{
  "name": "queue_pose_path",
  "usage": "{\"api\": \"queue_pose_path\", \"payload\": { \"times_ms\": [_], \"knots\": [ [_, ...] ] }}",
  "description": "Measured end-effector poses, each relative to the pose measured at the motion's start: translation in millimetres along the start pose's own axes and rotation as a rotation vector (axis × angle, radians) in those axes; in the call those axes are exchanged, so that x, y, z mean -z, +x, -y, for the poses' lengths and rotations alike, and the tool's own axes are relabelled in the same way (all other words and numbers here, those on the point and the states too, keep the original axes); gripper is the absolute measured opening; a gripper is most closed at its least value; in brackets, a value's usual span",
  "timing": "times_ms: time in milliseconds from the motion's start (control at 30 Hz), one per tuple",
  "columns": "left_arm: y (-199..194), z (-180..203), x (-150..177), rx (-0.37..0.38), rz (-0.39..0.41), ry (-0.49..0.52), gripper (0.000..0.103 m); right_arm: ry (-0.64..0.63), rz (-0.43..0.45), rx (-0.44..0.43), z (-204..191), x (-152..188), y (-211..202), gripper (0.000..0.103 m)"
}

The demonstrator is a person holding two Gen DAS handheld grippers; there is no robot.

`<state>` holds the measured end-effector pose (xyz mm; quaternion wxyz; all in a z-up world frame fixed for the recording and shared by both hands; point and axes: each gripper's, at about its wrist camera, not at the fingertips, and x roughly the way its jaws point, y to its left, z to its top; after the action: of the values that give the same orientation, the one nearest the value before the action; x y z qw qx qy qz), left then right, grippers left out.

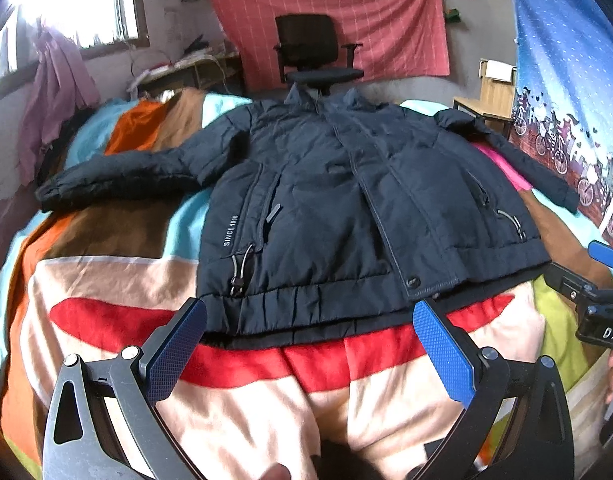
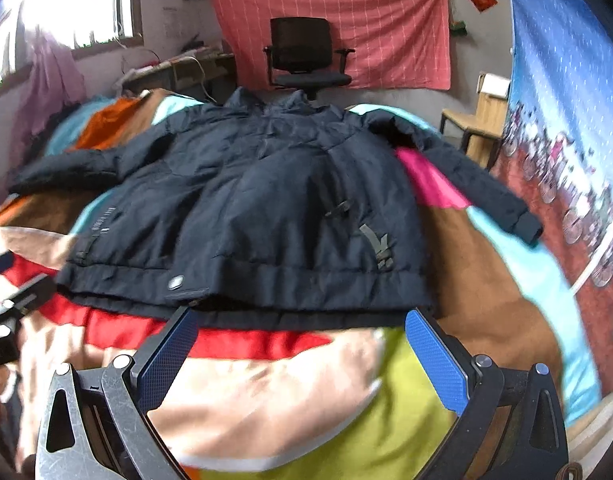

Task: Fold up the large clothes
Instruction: 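Grasp the jacket sleeve cuff with the right gripper and lift it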

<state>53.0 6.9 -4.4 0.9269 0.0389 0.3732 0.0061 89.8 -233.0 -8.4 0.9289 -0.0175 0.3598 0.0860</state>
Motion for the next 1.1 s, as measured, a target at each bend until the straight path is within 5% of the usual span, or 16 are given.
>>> {"api": "queue_pose_path", "payload": {
  "times_ms": [200,500,633,833,1100],
  "knots": [
    [11,-9,-50,0.014,-0.060,-0.069,0.101,-0.018,0.021,0.046,23,-30,9,0.103],
    [43,10,-139,-0.047,-0.100,0.005,0.101,0.104,0.061,0.063,79,-73,35,0.103],
    [71,29,-183,-0.065,-0.130,0.099,0.101,0.315,0.119,0.028,127,-85,45,0.103],
    [138,74,-230,-0.049,-0.106,0.263,0.101,0.602,0.080,-0.002,190,-93,95,0.103],
    [264,115,-282,0.068,-0.062,0.189,0.101,1.024,0.100,-0.037,252,-73,150,0.103]
  ]
}}
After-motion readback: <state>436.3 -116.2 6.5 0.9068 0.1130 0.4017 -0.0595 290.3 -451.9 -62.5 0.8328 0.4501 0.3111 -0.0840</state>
